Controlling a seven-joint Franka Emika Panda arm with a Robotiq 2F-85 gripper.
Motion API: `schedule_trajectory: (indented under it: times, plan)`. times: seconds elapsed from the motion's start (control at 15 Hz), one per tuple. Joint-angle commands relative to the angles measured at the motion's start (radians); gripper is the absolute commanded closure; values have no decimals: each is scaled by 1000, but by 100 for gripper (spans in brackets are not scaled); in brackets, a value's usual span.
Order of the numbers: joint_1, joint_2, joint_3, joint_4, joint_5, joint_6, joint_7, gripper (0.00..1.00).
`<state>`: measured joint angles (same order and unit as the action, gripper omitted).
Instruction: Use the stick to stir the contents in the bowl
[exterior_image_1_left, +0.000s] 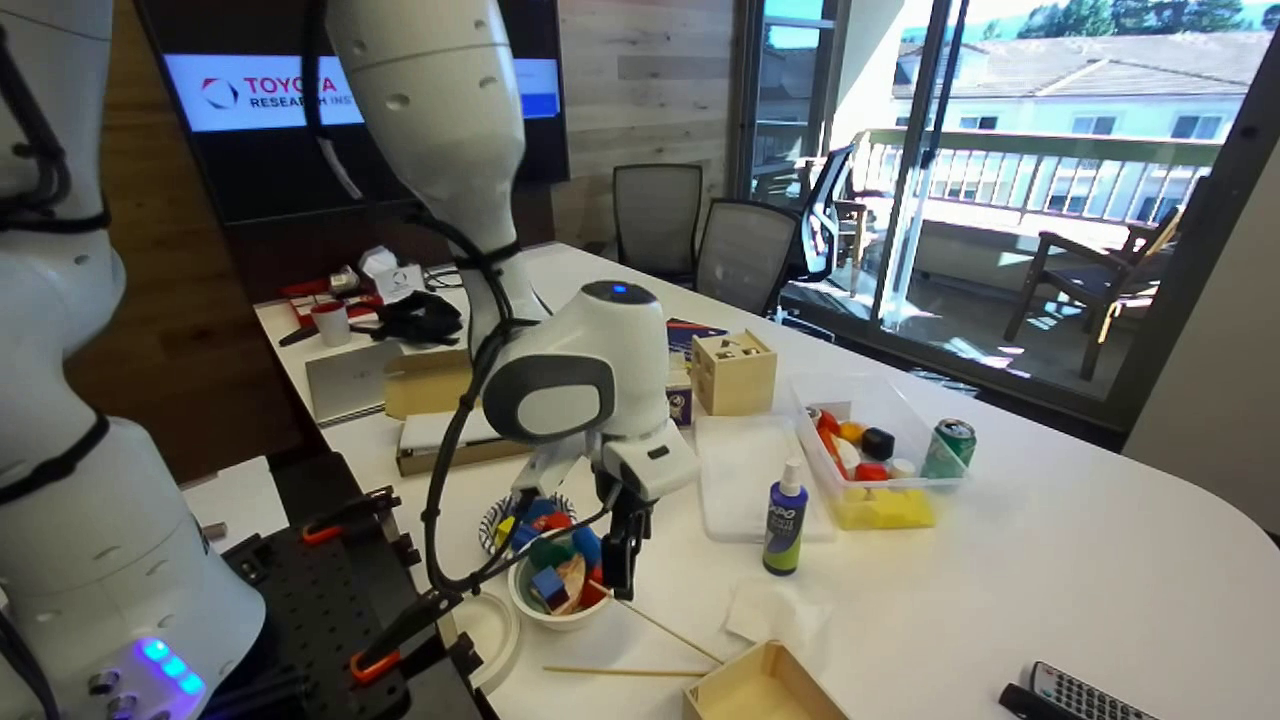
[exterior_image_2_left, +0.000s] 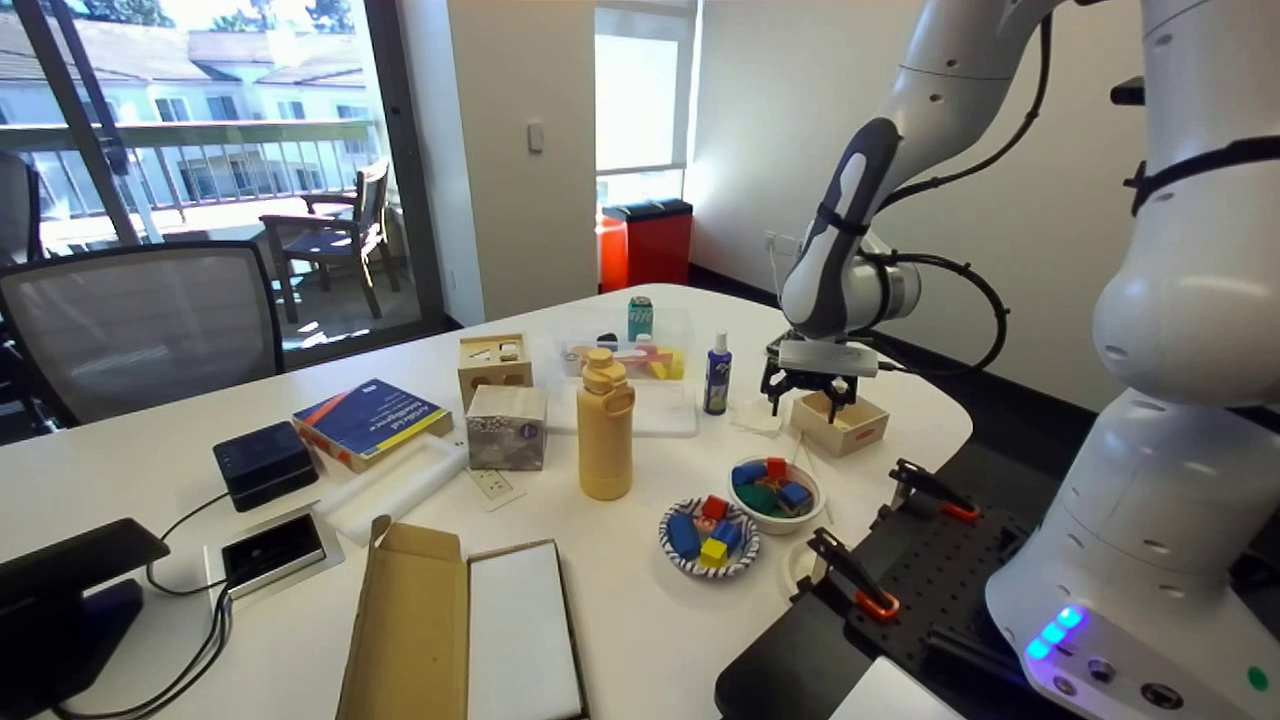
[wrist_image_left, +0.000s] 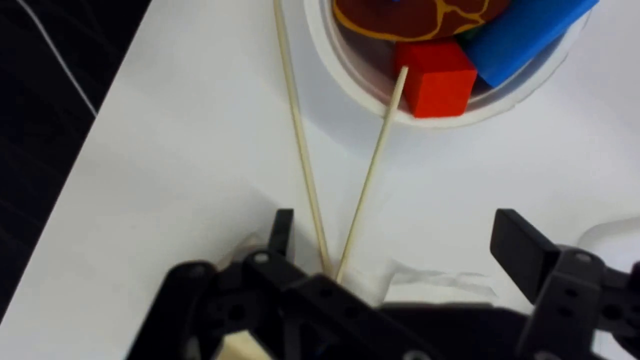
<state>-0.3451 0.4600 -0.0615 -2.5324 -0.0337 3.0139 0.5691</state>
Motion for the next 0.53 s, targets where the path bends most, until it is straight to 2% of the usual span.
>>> schedule_trajectory:
  times: [0.0,0.27,0.47]
  plan:
    - [-8,138,46,76,229,26,-98,0]
    - [-8,209,44,113,379,47,-130,0]
    - [17,229,10,125,425,60,-122,0]
